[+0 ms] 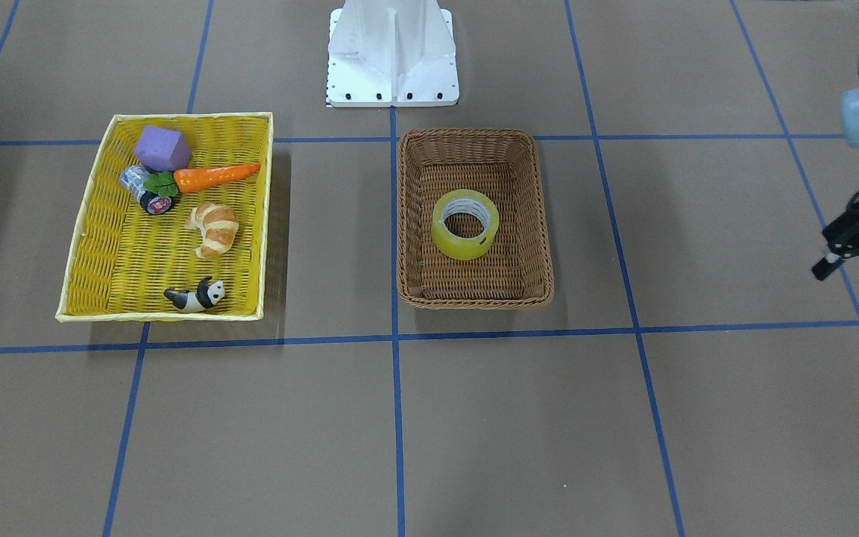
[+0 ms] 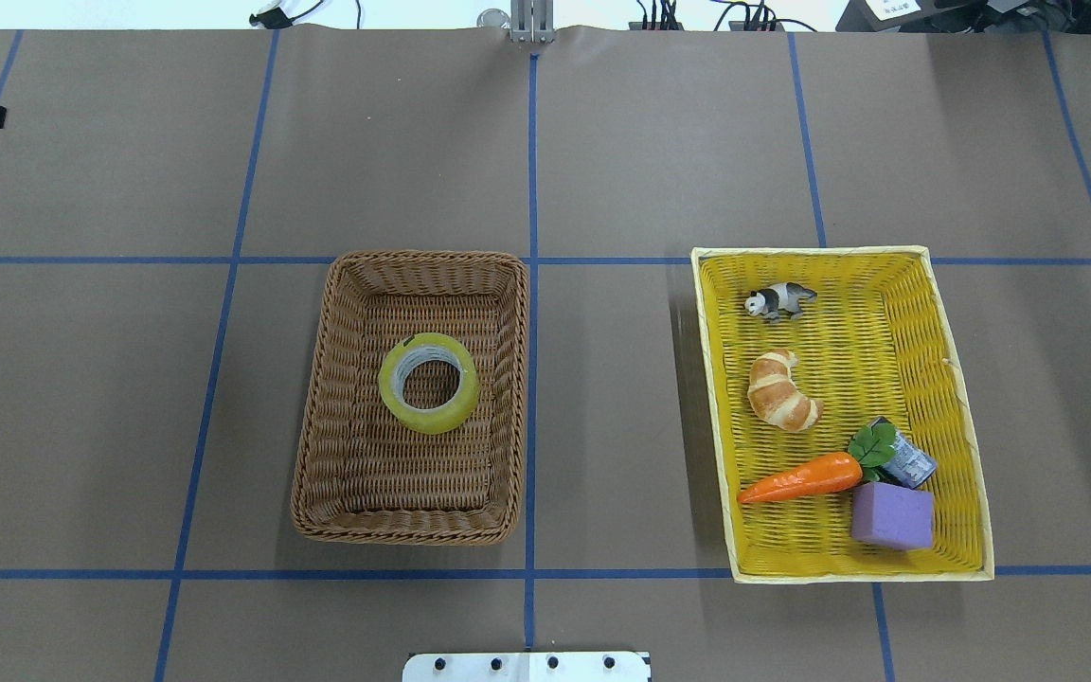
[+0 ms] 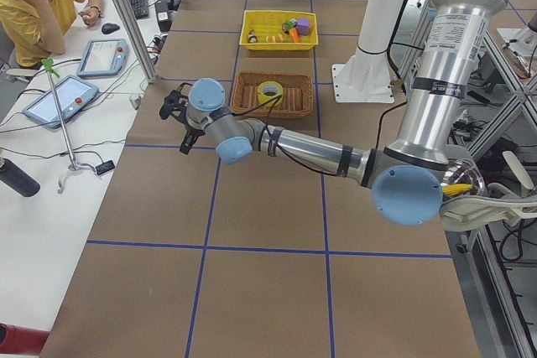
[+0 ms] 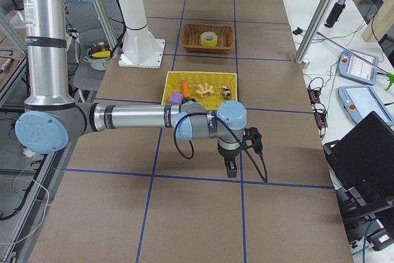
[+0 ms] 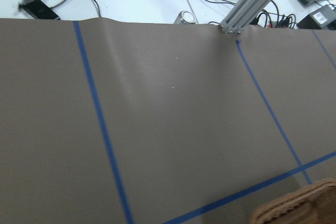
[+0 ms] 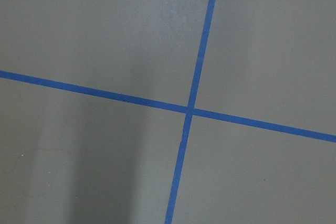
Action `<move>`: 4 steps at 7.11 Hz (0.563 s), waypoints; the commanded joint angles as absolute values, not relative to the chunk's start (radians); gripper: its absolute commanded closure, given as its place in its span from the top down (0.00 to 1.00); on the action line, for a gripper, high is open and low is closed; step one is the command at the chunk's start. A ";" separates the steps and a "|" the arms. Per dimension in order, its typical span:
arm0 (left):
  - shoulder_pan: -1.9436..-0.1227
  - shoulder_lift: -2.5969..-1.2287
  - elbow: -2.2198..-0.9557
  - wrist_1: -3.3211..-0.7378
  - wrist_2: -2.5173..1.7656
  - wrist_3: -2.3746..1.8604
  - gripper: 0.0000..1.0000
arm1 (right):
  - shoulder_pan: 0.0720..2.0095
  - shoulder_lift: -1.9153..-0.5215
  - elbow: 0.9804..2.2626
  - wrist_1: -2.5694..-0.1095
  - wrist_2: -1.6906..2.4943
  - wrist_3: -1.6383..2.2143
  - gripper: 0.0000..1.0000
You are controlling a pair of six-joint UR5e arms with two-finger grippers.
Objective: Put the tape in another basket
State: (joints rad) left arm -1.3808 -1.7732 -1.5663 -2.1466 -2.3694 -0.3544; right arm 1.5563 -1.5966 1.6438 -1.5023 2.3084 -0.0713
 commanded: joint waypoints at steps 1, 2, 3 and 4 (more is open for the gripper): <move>-1.517 -1.760 -1.565 -1.796 -2.297 0.124 0.99 | 1.581 -1.626 1.632 -1.503 2.299 -0.078 1.00; -1.572 -1.758 -1.563 -1.684 -2.290 0.190 0.99 | 1.586 -1.637 1.620 -1.499 2.295 -0.080 1.00; -1.591 -1.756 -1.562 -1.596 -2.290 0.228 0.99 | 1.591 -1.634 1.620 -1.499 2.293 -0.083 1.00; -1.615 -1.746 -1.530 -1.576 -2.296 0.303 0.99 | 1.591 -1.635 1.618 -1.499 2.290 -0.095 1.00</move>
State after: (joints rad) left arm -1.5801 -1.7551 -1.5555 -1.6427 -2.2950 0.2115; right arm 1.5879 -1.6332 1.6214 -1.4992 2.2940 -0.0840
